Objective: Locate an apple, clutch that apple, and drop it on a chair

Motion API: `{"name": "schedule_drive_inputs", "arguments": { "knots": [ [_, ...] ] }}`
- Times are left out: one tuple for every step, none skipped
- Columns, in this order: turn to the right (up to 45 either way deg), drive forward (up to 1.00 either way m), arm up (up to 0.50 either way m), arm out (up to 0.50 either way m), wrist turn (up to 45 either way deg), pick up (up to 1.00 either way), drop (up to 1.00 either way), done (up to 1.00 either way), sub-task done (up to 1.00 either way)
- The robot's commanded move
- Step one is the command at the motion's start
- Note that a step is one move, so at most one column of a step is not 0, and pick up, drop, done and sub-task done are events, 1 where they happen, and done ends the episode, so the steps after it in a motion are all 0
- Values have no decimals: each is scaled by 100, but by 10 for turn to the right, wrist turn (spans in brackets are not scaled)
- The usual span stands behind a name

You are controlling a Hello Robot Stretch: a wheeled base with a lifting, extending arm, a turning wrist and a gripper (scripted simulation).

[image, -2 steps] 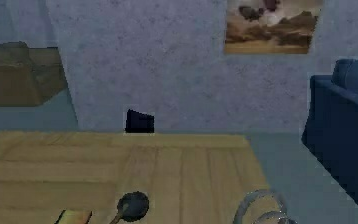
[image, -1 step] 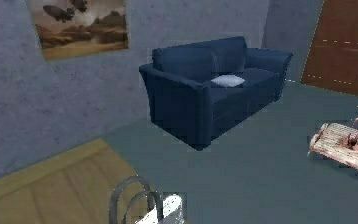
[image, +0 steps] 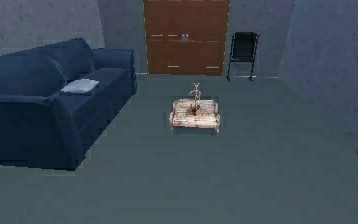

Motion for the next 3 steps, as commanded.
{"name": "schedule_drive_inputs", "arguments": {
  "knots": [
    [30,0,0,0,0,0,0,0,0],
    [-450,0,0,0,0,0,0,0,0],
    [-450,0,0,0,0,0,0,0,0]
  ]
}}
